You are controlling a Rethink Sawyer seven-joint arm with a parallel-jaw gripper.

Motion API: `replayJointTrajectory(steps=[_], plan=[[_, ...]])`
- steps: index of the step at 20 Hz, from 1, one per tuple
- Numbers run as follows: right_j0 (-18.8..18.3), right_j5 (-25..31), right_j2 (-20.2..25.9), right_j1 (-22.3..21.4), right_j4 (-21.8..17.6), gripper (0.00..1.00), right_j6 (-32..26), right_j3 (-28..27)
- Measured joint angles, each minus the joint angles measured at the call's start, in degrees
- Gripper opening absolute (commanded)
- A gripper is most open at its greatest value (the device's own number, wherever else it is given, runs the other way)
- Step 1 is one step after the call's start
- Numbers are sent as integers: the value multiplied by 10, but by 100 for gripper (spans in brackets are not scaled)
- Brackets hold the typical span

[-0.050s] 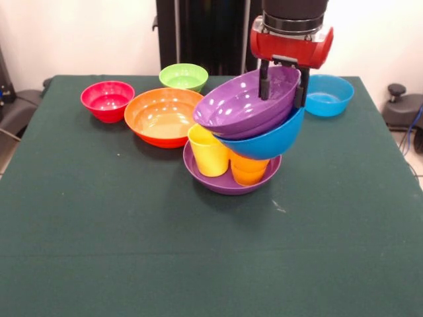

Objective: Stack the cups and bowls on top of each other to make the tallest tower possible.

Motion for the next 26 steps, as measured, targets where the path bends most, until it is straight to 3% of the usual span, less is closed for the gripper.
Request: replayJointTrajectory(steps=[12,26], plan=[[-2,1,-9,-19,0,100,0,-11],[-4,54,-10,-118,30,100,0,-11]])
